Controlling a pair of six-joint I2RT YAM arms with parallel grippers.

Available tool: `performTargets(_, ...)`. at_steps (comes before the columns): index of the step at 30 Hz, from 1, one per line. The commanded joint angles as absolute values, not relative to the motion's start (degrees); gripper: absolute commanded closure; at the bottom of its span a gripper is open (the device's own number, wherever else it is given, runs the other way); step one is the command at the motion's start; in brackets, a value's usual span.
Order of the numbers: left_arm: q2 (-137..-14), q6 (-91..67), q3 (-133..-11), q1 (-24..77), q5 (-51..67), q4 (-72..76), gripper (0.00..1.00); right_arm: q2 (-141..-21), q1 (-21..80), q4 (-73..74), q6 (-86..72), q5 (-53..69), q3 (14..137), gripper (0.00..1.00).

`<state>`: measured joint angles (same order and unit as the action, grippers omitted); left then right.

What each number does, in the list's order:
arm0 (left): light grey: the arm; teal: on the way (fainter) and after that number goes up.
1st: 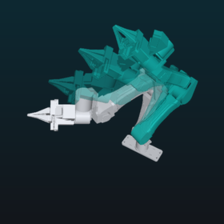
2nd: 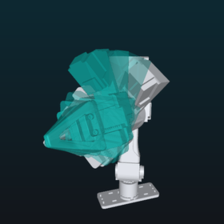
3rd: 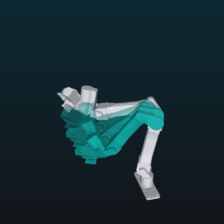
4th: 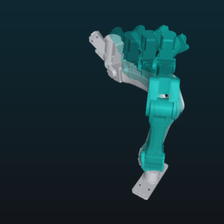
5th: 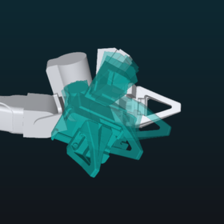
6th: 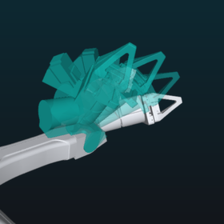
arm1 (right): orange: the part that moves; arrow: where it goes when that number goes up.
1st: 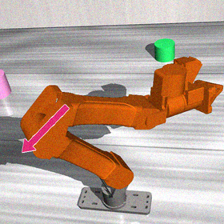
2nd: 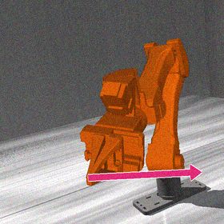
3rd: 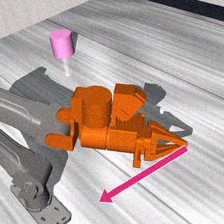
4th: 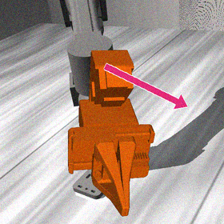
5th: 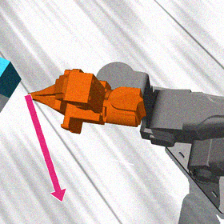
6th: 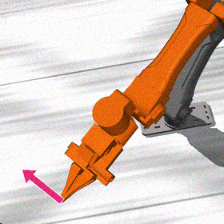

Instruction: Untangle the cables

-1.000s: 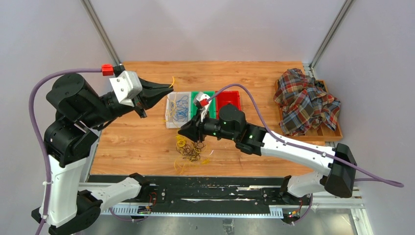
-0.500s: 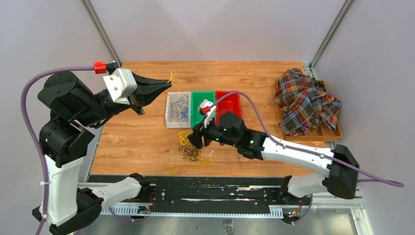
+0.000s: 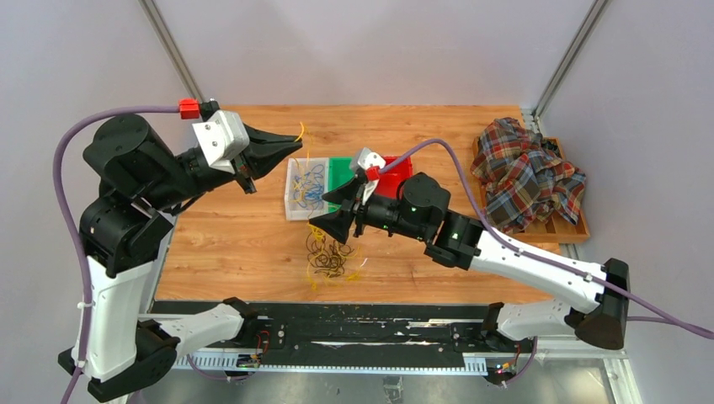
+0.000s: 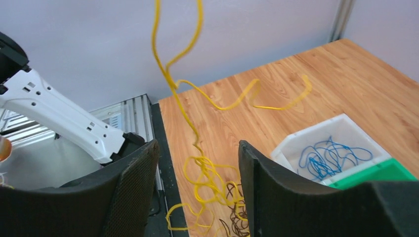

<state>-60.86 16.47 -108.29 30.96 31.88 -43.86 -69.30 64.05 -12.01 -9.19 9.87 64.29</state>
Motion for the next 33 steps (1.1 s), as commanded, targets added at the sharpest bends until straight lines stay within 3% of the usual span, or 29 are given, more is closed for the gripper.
performTargets(1,-61.47,15.95,-109.75,31.30,32.60,-42.70,1.00,-72.44,65.21,-12.73,-8.59,14.71,67.65,0.41)
performTargets(9,-61.63,15.62,-111.19,31.29,32.78,-42.63,1.00,-79.37,65.08,-14.09,-8.69,10.41,70.05,0.63)
performTargets(14,-62.20,16.61,-113.88,31.29,32.29,-42.67,1.00,-82.27,65.10,-18.14,-10.96,7.96,63.68,0.74)
performTargets(25,-65.18,19.75,-122.39,31.29,28.06,-41.85,1.00,-88.59,65.13,-27.82,-15.32,1.42,50.19,0.82)
performTargets(33,-66.62,20.95,-127.09,31.29,25.90,-41.29,1.00,-90.44,65.04,-28.98,-17.09,-1.52,46.81,0.87)
